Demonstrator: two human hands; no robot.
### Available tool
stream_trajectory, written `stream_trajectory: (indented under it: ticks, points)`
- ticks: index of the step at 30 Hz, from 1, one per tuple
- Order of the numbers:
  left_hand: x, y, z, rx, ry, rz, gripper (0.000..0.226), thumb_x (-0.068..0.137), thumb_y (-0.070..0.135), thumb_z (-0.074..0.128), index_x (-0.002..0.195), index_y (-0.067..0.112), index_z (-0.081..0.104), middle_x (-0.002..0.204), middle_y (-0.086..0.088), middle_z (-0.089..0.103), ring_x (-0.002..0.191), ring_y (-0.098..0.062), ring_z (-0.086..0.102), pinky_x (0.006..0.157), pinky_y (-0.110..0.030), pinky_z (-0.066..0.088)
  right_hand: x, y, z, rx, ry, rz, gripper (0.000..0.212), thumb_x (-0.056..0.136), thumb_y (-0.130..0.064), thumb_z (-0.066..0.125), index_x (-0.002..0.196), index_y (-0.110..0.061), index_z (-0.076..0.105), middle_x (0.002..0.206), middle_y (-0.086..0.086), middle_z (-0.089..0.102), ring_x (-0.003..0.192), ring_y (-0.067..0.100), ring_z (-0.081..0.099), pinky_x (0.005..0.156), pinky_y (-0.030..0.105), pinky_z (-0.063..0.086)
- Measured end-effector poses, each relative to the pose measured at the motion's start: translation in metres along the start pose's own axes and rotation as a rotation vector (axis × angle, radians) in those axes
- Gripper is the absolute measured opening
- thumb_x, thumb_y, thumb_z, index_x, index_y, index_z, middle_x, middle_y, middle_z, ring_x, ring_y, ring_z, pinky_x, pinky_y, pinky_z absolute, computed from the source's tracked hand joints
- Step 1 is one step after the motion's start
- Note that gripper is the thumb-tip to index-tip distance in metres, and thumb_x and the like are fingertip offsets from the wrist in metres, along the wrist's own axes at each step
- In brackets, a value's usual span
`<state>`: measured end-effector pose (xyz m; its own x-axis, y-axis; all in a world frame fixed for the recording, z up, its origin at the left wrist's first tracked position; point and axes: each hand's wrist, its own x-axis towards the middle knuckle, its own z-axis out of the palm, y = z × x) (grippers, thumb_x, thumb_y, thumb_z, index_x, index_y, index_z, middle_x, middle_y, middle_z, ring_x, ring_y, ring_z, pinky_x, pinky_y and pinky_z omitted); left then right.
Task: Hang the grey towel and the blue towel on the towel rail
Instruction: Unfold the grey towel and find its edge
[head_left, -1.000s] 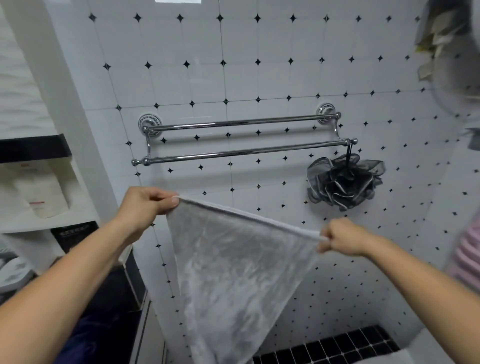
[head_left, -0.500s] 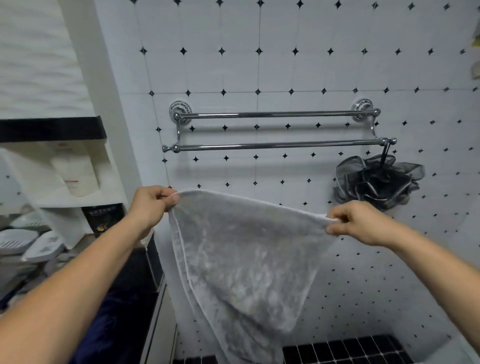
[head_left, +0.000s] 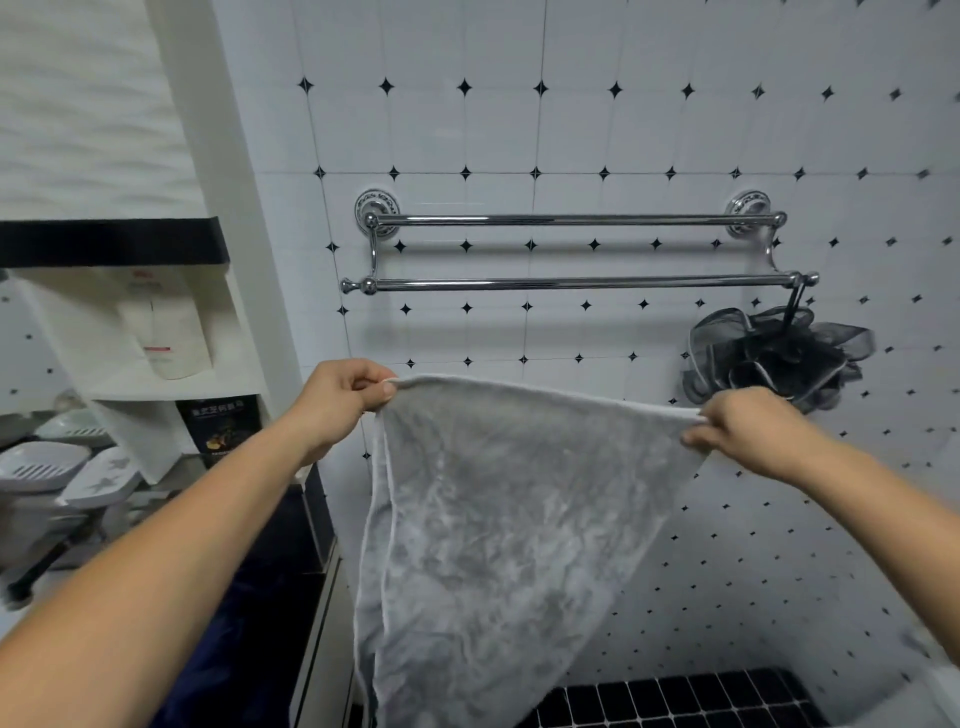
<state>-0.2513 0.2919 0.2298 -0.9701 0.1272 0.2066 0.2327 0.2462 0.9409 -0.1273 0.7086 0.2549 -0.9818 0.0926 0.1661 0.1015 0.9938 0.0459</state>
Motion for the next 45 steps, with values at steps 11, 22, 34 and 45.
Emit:
stream_trajectory:
  ticks: [11,22,34,45]
  points:
    - [0.007,-0.024,-0.011,-0.025,0.154,-0.099,0.016,0.082,-0.01,0.066,0.079,0.006,0.069,0.073,-0.011,0.066,0.063,-0.018,0.064,0.064,-0.018,0.057,-0.02,-0.033,-0.018,0.279,-0.066,-0.036,0.021,0.075,-0.034,0.078,0.069,-0.015,0.073,0.064,0.007,0.065,0.063,0.021,0.059,0.06,0.032,0.047]
    - [0.012,-0.035,-0.021,-0.001,0.23,-0.091,0.025,0.08,-0.008,0.069,0.102,0.004,0.071,0.068,-0.003,0.065,0.061,-0.004,0.064,0.064,-0.008,0.05,-0.034,-0.02,0.008,0.495,-0.131,-0.145,0.033,0.069,-0.056,0.075,0.062,-0.024,0.069,0.048,-0.005,0.056,0.042,0.004,0.045,0.045,0.022,0.037]
    - [0.014,-0.015,-0.015,0.141,-0.022,-0.011,0.029,0.074,-0.013,0.072,0.097,0.004,0.075,0.087,-0.016,0.07,0.075,-0.017,0.062,0.074,-0.014,0.054,-0.005,0.001,0.003,0.755,0.059,0.04,0.026,0.067,-0.017,0.086,0.068,-0.028,0.063,0.057,0.009,0.062,0.052,0.015,0.046,0.058,0.03,0.038]
    - [-0.004,-0.022,-0.026,0.086,-0.123,0.015,0.036,0.067,-0.014,0.078,0.083,0.018,0.072,0.065,-0.004,0.062,0.058,-0.011,0.06,0.062,-0.015,0.051,-0.006,-0.008,-0.015,0.619,0.134,0.087,0.026,0.059,-0.019,0.091,0.063,-0.037,0.072,0.06,-0.01,0.067,0.057,0.01,0.054,0.055,0.026,0.04]
